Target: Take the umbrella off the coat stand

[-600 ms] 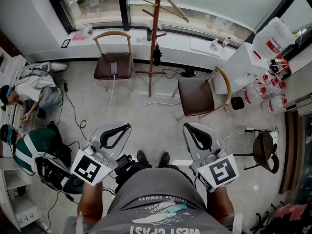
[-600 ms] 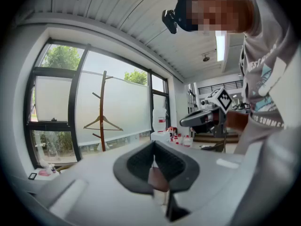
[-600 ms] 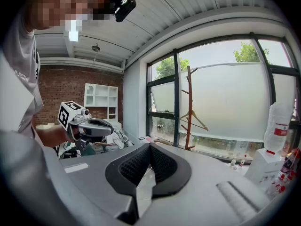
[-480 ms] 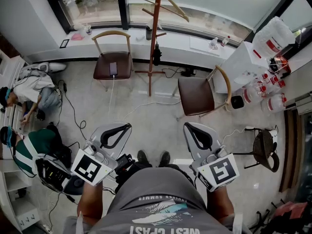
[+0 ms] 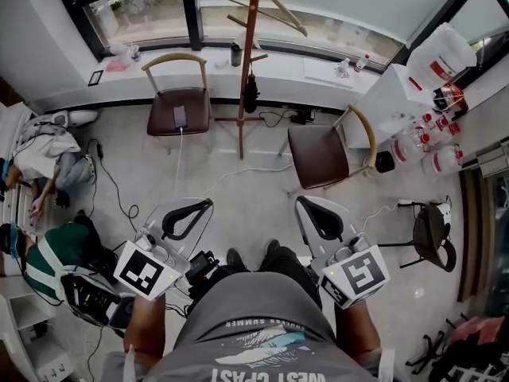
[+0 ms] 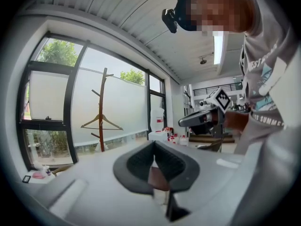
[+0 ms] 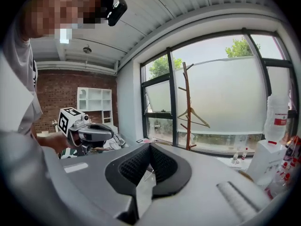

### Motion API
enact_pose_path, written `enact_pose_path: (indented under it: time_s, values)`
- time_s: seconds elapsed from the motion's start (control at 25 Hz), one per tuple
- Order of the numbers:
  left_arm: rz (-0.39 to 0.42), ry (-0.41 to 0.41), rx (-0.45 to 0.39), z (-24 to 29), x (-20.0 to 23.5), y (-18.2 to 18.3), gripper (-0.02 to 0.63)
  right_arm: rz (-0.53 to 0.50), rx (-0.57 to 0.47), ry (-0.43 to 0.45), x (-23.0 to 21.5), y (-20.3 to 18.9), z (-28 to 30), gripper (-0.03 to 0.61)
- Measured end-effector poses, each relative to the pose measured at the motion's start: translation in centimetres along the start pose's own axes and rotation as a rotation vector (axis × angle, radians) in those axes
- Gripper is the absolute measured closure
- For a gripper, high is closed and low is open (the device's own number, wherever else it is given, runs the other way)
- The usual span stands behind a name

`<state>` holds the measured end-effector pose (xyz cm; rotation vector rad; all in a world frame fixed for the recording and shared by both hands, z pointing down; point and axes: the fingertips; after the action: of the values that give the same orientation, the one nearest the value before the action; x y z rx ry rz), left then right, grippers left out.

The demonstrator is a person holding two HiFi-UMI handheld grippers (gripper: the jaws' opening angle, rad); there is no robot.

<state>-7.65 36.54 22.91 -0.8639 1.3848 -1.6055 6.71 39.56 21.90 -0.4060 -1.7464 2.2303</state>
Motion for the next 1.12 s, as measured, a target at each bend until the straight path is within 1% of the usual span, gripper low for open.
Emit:
enact_pose_path:
  time_s: [0.16, 0.32, 0.52, 1.12]
  values:
    - [-0.011, -0.004, 0.005, 0.9, 0.7, -0.2, 0.611, 0.015, -0.007, -0.018, -1.5, 0.2, 0.7, 0.575]
    - [-0.015, 0.015, 0.016, 2.3, 1.8, -0.3, 0.611, 0.023, -0.005, -0.015, -3.5, 0.2, 1.9, 0.569]
    - [-0.021, 0.051, 0.039, 4.8, 3.2, -0.4, 0.611, 0.036, 0.001, 0.025, -6.5, 0.0, 4.4, 0.566]
    - [-0.058, 0.165, 0.081, 14.9, 9.0, -0.1, 0.611, 0.047, 0.032, 0.162, -16.7, 0.5, 13.2, 0.565]
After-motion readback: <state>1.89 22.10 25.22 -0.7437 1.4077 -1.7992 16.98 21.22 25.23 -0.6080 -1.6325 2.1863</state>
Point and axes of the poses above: the fingertips, and each gripper's own axes: z forward along the fingers, x to its left, y out of its top, and after that the axes turned 3 degrees about -x, right-handed
